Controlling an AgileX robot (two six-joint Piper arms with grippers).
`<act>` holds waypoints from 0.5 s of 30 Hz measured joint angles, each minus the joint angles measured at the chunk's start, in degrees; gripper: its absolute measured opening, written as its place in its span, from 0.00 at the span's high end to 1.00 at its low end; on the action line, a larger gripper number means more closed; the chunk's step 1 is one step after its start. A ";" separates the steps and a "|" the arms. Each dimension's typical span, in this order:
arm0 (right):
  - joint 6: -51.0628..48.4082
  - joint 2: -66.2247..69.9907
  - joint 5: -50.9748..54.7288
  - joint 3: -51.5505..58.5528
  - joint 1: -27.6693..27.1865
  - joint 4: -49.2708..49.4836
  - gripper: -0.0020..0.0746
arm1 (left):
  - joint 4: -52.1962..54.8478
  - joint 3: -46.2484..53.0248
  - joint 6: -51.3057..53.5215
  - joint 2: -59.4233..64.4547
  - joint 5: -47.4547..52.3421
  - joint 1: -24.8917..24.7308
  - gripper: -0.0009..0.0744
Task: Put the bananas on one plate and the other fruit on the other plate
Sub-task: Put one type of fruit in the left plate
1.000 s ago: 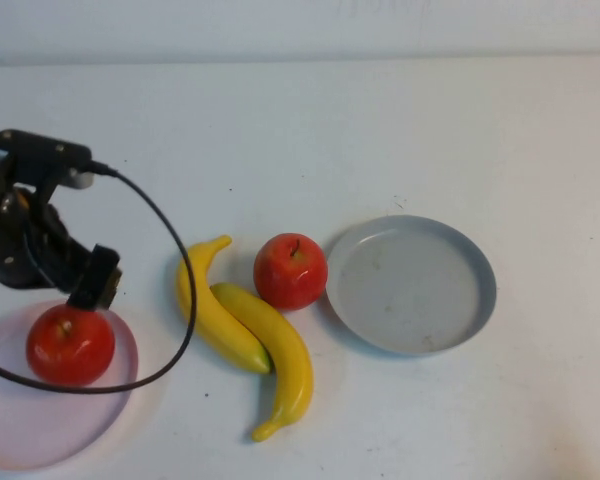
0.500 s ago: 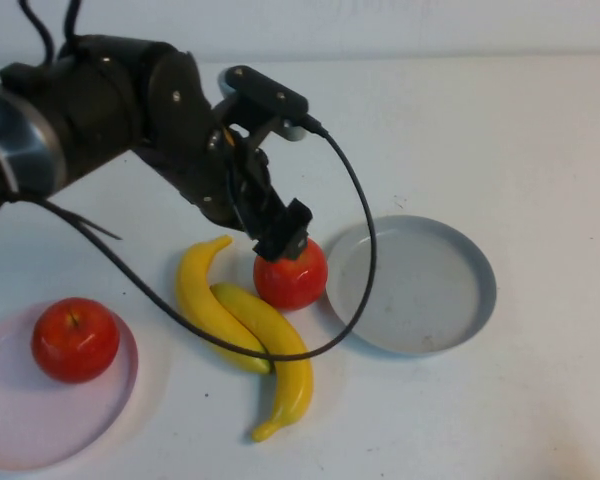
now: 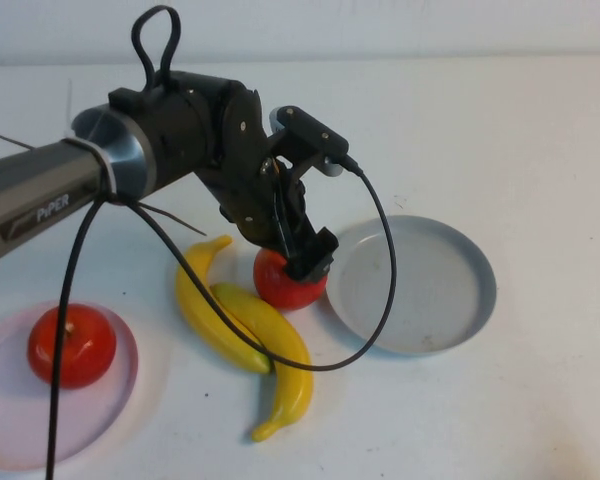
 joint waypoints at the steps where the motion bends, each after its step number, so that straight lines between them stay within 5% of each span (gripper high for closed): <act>1: 0.00 0.00 0.00 0.00 0.00 0.00 1.00 | 0.00 0.00 0.34 0.37 -0.29 0.00 0.10; 15: 0.00 0.00 0.00 0.00 0.00 0.00 1.00 | 0.44 -0.31 0.94 2.05 -1.20 0.00 0.17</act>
